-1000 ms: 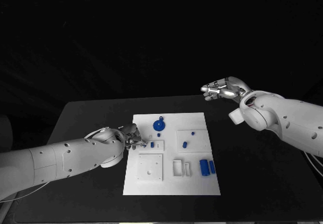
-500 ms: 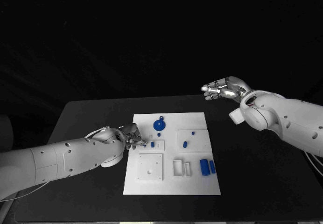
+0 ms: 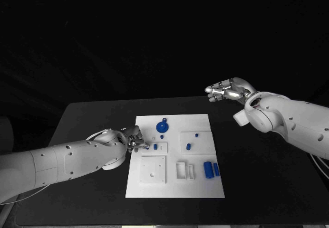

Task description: Assemble the parts on the task board

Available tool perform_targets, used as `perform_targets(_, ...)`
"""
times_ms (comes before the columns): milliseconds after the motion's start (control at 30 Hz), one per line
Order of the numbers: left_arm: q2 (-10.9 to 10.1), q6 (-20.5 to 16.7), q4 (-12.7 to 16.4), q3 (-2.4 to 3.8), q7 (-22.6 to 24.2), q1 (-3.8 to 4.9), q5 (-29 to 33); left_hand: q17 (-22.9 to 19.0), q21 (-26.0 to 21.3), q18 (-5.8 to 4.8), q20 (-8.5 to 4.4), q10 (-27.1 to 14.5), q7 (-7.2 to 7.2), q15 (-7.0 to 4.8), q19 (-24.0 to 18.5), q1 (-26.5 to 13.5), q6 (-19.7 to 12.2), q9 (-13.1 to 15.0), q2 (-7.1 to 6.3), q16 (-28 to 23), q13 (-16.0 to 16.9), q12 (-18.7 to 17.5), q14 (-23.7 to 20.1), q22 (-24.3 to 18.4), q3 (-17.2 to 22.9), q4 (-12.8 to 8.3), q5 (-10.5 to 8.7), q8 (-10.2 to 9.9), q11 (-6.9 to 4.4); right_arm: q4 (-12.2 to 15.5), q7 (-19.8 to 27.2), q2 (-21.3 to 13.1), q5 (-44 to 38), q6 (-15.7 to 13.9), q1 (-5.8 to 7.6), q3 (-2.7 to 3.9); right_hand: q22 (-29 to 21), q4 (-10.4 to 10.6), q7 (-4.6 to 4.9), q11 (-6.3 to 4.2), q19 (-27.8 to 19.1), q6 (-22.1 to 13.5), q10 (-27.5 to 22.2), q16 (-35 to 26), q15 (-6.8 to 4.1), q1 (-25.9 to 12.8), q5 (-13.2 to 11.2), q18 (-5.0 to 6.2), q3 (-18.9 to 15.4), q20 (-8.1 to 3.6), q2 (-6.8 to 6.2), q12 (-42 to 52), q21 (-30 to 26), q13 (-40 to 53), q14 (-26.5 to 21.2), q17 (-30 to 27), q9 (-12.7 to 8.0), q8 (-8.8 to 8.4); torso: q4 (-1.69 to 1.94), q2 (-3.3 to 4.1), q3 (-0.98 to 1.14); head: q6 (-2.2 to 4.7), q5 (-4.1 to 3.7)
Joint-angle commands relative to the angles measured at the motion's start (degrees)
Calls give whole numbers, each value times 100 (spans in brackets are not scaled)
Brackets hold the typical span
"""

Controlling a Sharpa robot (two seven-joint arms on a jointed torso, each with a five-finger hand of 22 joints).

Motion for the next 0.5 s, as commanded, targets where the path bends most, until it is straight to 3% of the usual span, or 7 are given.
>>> perform_targets(33, 3, 187, 12, -12, 12, -25, -25, 2, 21, 55, 13, 69, -511, -27, -31, 221, 658, 8, 174, 32, 9, 15, 4, 112, 156, -143, 31, 18, -257, 1, 46, 2, -6, 93, -5, 3, -9, 28, 17, -5, -54, -32, -52, -29, -7, -28, 29, -43, -7, 5, 22, -17, -2, -5, -50, -6, -8, -4, -2, 1, -2, -10, 1)
perform_targets(500, -20, 199, 10, -12, 3, -30, -4, 2, 21, 55, 13, 69, -511, -27, -31, 221, 658, 8, 174, 32, 9, 15, 4, 112, 156, -143, 31, 18, -257, -1, 44, 10, -6, 100, -7, 3, -9, 24, 18, -5, -55, -33, -52, -29, -7, -32, 33, -43, -13, 6, 27, -18, -3, -5, -50, -6, -8, -4, -2, 3, -3, -11, 10)
